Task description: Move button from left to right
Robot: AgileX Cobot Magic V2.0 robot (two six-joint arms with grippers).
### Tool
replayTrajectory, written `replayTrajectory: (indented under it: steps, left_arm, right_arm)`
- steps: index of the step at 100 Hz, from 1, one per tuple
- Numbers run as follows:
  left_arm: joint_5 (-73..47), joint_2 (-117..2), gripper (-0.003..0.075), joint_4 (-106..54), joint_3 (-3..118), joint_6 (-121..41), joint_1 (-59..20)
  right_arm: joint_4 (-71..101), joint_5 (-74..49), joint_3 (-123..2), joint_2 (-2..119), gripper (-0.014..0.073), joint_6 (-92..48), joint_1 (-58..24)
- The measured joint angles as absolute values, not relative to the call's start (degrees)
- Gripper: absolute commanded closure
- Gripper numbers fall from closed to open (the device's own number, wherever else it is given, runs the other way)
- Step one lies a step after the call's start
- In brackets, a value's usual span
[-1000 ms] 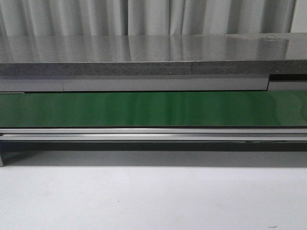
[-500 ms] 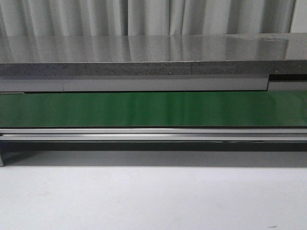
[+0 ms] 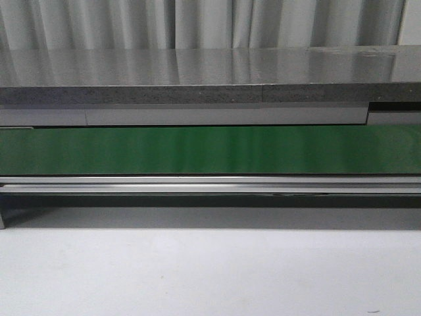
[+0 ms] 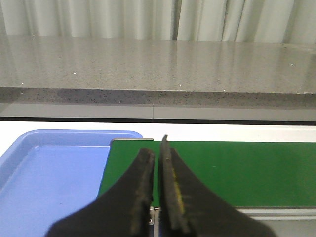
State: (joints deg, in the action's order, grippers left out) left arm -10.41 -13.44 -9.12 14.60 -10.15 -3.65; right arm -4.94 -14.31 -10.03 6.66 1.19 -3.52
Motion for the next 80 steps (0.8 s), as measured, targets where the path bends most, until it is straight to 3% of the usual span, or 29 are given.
replayTrajectory:
  steps: [18,80]
  left_arm:
    - [-10.4,-13.4,0.0715,-9.1,14.6,-10.2,-3.7]
    - [-10.4,-13.4,0.0715,-9.1,14.6,-10.2,-3.7]
  right_arm:
    - [-5.1,-14.0,-3.5,-0.3,0.0662,1.4,-3.5]
    - [-5.0,-5.3,1.6,-0.5,0.0662,1.5,-3.5]
